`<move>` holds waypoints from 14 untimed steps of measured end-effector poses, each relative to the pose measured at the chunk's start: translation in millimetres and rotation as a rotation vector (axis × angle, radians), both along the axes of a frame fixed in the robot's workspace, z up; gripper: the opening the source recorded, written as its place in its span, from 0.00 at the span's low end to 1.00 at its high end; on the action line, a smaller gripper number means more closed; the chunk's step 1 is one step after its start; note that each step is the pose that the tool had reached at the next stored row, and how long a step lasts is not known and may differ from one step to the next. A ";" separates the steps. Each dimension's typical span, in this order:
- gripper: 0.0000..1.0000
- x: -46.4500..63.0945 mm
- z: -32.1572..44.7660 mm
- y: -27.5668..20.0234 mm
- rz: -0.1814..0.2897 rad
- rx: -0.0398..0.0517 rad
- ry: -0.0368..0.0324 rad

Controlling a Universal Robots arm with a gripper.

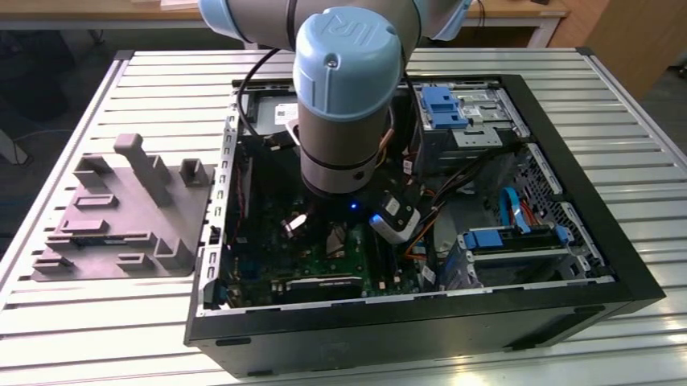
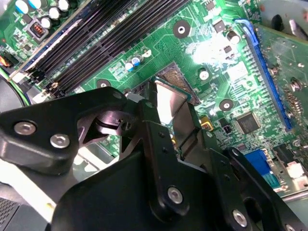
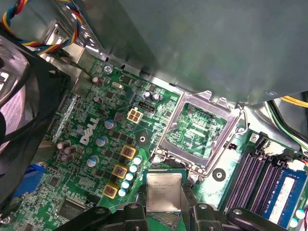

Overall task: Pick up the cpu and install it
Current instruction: 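Place the cpu into insertion slot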

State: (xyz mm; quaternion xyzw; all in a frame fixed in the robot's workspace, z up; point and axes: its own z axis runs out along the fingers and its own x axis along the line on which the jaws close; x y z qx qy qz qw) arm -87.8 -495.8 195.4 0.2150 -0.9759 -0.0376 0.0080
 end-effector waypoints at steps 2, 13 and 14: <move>0.42 0.0 0.0 0.0 0.000 0.0000 -0.0001; 0.48 0.1 -1.6 0.0 0.000 0.0018 0.0000; 0.48 0.1 -1.6 0.0 0.000 0.0020 -0.0001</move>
